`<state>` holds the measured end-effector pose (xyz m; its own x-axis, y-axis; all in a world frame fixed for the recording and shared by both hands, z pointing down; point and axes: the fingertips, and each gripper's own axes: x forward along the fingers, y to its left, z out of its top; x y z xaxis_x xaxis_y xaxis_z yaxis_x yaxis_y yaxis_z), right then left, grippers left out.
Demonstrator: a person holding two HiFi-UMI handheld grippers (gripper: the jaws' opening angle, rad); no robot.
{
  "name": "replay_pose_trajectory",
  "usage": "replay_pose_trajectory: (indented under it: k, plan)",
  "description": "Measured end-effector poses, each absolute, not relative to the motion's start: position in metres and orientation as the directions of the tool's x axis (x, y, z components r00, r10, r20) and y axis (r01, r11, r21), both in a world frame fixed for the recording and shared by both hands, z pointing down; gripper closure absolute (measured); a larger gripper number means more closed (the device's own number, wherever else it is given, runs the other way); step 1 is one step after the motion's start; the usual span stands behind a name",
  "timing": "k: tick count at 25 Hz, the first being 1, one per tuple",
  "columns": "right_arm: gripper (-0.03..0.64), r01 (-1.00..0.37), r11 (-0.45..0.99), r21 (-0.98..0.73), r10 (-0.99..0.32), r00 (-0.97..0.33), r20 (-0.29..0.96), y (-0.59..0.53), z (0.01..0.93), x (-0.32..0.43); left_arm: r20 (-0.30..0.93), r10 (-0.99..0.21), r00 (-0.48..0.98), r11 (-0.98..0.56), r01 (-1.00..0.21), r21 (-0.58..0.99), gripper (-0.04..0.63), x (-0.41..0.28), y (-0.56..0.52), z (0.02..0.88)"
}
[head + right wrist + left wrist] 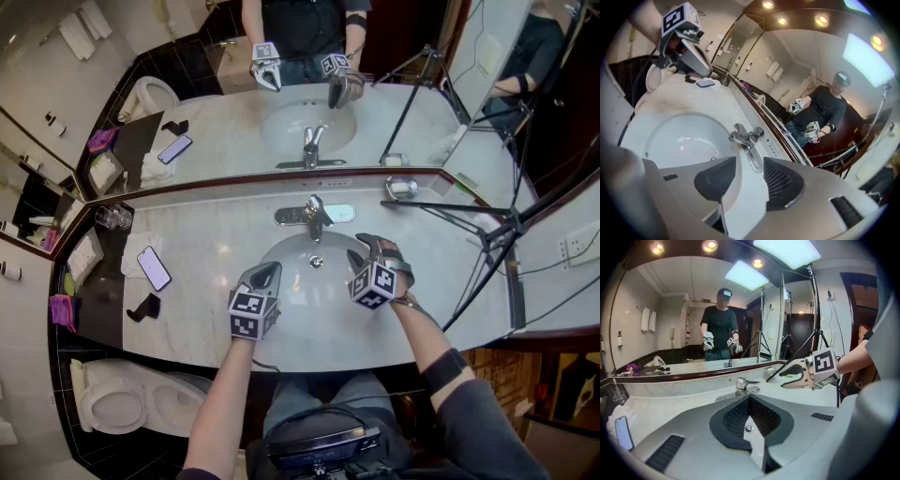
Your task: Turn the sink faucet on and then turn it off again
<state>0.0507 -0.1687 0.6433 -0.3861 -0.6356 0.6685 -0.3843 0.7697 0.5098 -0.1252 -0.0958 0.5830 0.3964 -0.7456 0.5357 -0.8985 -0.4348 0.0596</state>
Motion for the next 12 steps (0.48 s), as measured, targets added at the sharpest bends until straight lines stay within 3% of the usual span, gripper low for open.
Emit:
replay_pose_trajectory:
  k: [5, 12]
  plan:
    - [0.385, -0.211, 0.744, 0.634, -0.662, -0.361, 0.657, -0.207, 0.663, 0.033, 0.532, -0.751, 0.391, -0.431, -0.901, 0.054, 0.594, -0.119, -0.119, 0.596]
    - [0.383, -0.068, 0.721, 0.689, -0.661, -0.365, 0.656, -0.238, 0.689, 0.004, 0.541, -0.734, 0.410, -0.441, -0.894, 0.079, 0.594, -0.108, -0.137, 0.604]
